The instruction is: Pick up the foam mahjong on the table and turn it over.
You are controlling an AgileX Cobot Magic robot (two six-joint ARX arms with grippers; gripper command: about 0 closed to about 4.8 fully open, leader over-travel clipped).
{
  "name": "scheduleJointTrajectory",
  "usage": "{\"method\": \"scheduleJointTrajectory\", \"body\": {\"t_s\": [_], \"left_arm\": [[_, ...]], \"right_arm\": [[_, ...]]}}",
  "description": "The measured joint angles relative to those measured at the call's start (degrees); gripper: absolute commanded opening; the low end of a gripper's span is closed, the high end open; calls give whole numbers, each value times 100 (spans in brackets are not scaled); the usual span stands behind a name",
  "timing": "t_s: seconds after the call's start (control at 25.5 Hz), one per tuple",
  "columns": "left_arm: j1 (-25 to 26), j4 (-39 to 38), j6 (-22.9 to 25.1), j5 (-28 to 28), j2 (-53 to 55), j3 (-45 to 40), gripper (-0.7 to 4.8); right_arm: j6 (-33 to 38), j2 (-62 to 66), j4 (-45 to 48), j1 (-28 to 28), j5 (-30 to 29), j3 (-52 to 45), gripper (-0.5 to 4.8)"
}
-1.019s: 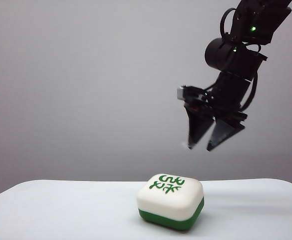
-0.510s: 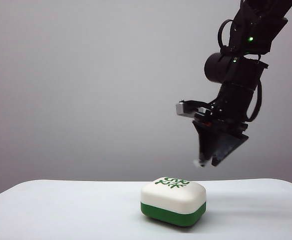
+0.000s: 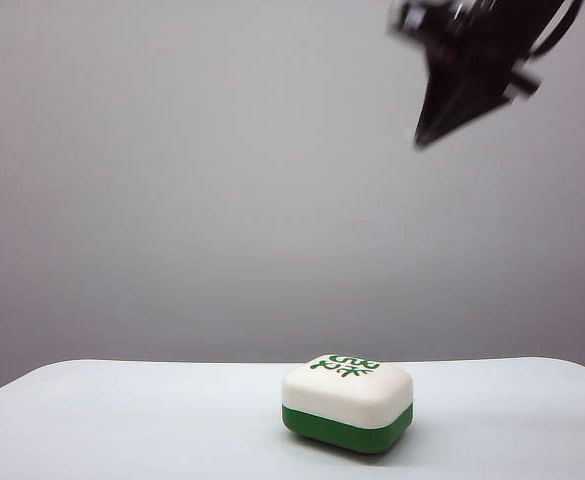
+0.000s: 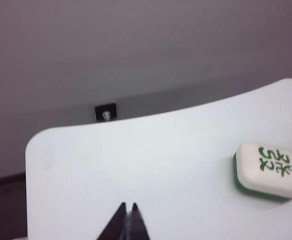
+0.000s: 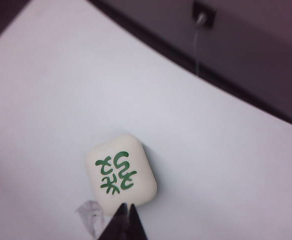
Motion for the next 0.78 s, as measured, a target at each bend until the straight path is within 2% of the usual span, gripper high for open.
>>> {"method": "scheduleJointTrajectory", "body": {"t_s": [0.08, 0.16, 0.27, 0.55, 0.59, 0.71, 0.78], "left_arm": [[0, -48, -79, -304, -490, 2, -5], [2, -109, -103, -627, -778, 0, -5], [0, -79, -111, -1145, -1537, -39, -5], [0, 44, -278, -1512, -2717, -774, -5], [0, 76, -404, -1517, -3274, -1123, -5], [0, 149, -546, -1547, -3707, -1469, -5], [0, 168, -549, -1541, -3617, -1567, -5]], "right_arm": [[350, -1309, 293, -22, 702, -767, -4], [428, -1993, 341, -46, 1043, -1132, -4], [474, -3792, 968, -44, 1451, -2465, -4], [1010, -5945, 2319, -46, 2076, -4765, -4], [1209, -6203, 2682, -46, 2159, -5222, -4], [1530, -6577, 2944, -44, 2337, -5836, -4], [1628, -6655, 3145, -44, 2365, -6059, -4]]}}
